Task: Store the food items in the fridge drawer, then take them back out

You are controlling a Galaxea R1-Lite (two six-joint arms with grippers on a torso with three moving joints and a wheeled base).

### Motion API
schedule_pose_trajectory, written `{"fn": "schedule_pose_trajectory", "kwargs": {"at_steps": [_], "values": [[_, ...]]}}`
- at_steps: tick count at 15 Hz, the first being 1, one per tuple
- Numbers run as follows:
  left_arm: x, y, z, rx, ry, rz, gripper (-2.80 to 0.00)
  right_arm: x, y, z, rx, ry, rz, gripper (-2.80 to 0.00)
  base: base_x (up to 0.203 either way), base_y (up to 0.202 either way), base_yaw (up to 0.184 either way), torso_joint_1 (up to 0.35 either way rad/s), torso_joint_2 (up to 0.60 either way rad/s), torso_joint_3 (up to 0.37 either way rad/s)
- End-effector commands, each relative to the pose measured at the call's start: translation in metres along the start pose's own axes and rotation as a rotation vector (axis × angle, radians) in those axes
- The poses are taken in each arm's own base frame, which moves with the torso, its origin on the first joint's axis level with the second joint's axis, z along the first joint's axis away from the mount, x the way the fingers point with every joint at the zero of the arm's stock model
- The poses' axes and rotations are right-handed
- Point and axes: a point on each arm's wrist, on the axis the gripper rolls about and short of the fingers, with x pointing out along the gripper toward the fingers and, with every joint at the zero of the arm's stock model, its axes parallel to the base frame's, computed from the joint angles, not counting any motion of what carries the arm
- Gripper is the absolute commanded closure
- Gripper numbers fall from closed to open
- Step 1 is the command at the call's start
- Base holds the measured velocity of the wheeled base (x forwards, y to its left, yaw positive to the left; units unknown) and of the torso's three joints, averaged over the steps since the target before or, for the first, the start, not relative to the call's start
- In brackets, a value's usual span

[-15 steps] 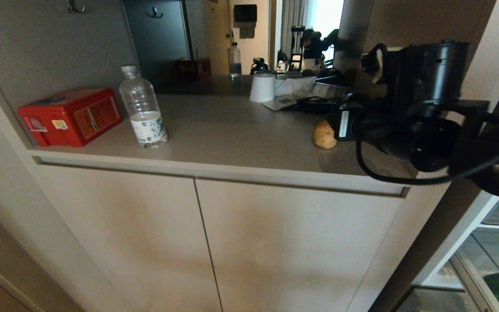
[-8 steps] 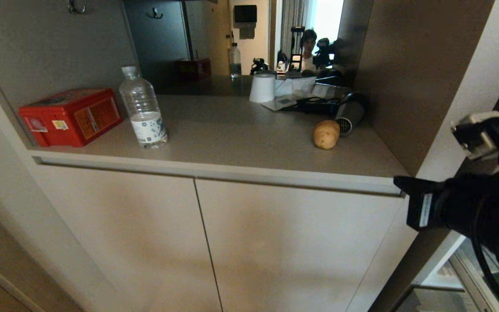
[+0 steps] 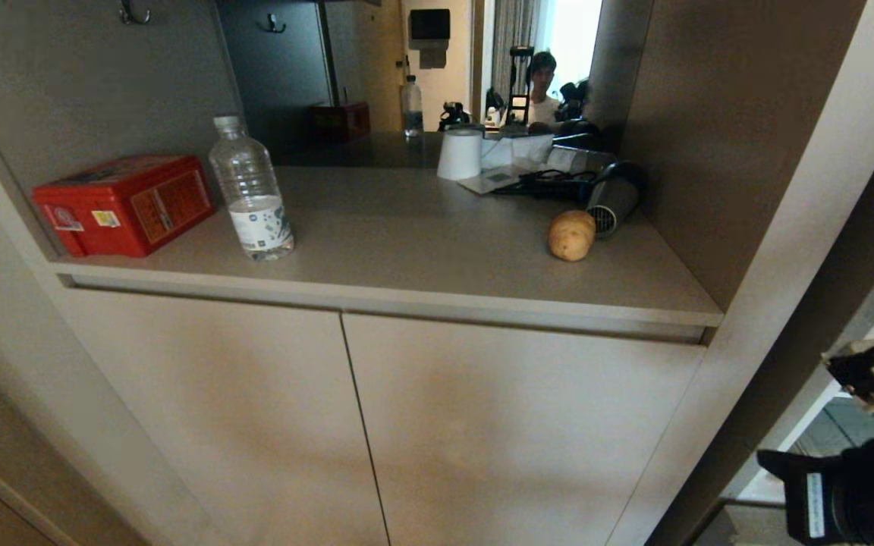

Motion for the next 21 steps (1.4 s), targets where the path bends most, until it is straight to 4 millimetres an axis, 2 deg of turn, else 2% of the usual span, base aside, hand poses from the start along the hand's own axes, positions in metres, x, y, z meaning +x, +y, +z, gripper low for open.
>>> {"fn": "schedule_pose_trajectory", "kwargs": {"at_steps": [1, 3, 6, 9, 18, 21], "values": [[0.001, 0.000, -0.003, 0.000, 0.011, 0.000, 0.00, -0.022, -0.020, -0.013, 0.019, 0.048, -0.028, 0.00, 0.000, 0.000, 0.000, 0.000, 0.00, 0.000], [0.001, 0.000, -0.003, 0.000, 0.011, 0.000, 0.00, -0.030, -0.029, -0.020, 0.038, 0.050, -0.033, 0.00, 0.000, 0.000, 0.000, 0.000, 0.00, 0.000], [0.001, 0.000, -0.003, 0.000, 0.011, 0.000, 0.00, -0.027, -0.033, -0.030, 0.026, 0.081, -0.053, 0.00, 0.000, 0.000, 0.000, 0.000, 0.00, 0.000], [0.001, 0.000, -0.003, 0.000, 0.011, 0.000, 0.00, -0.026, -0.034, -0.031, 0.032, 0.081, -0.062, 0.00, -0.003, 0.002, -0.024, -0.001, 0.00, 0.000], [0.001, 0.000, -0.003, 0.000, 0.011, 0.000, 0.00, -0.026, -0.036, -0.032, 0.035, 0.075, -0.074, 0.00, -0.001, 0.006, -0.168, 0.001, 0.01, 0.003], [0.001, 0.000, -0.003, 0.000, 0.011, 0.000, 0.00, -0.025, -0.032, -0.022, 0.013, 0.053, -0.060, 0.00, -0.002, 0.005, -0.124, 0.002, 0.00, 0.003]]}}
